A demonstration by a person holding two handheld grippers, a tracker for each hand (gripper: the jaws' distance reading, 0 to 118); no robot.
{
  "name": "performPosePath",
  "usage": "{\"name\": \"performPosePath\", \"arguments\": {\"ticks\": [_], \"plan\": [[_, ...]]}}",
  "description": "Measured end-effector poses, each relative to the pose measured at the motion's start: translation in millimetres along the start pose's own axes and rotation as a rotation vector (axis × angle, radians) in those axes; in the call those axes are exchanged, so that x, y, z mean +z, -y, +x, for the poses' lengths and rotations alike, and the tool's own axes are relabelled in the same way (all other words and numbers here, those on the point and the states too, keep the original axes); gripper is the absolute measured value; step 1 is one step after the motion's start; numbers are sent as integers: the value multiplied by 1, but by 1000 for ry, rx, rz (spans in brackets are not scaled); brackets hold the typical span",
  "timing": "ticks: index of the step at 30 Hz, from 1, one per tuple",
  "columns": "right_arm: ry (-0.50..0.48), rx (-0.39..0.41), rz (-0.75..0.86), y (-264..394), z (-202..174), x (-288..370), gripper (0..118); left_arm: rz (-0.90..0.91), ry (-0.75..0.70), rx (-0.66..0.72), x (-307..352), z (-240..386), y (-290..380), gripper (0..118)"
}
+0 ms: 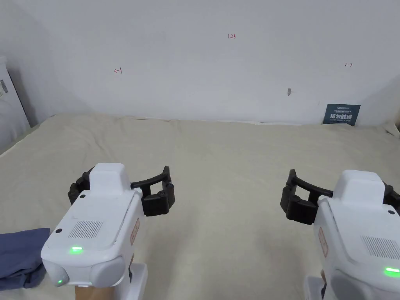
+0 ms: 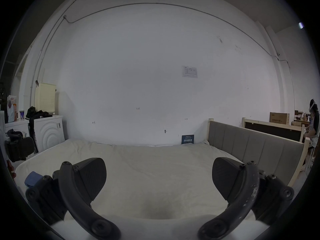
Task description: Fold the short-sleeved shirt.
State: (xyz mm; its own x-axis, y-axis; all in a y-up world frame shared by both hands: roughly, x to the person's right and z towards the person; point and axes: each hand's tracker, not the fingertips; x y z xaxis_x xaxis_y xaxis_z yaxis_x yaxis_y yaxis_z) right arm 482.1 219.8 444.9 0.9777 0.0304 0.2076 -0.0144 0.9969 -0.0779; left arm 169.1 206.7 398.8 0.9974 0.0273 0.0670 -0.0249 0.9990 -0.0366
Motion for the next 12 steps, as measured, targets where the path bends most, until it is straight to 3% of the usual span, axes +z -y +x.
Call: {"name": "performPosePath", "arguments": {"ticks": [12], "plan": [[-5,-14,1,-2,3,3,118,-3,1,-4,5,1,-4,118]]}}
